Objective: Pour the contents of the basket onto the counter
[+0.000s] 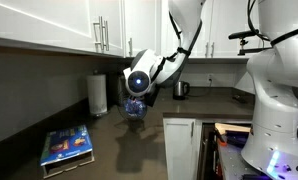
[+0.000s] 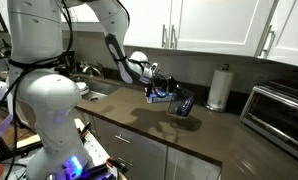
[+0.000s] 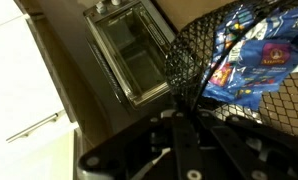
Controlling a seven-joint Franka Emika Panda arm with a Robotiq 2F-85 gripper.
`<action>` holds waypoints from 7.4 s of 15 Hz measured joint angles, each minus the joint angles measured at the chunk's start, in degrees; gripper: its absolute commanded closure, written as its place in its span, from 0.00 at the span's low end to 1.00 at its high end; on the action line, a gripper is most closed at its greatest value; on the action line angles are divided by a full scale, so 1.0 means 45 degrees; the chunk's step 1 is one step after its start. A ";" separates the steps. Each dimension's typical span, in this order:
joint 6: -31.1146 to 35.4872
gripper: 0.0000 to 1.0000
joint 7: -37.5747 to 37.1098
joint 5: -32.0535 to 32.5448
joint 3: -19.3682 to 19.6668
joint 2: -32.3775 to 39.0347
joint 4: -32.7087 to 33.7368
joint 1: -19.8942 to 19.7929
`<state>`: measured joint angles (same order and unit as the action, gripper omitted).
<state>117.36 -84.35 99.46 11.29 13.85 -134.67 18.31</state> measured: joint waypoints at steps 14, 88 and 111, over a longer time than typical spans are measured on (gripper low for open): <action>-0.6831 0.95 -0.0152 0.0004 -0.3562 0.1461 -0.0019 -0.1496; 1.4740 0.98 1.2683 -0.5790 -0.1818 -0.1605 -0.3020 -0.5214; 0.7128 0.98 2.3227 -1.8237 -1.7928 0.3814 -0.0196 -1.7032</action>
<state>149.44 20.17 17.40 -69.38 31.02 -135.56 -58.33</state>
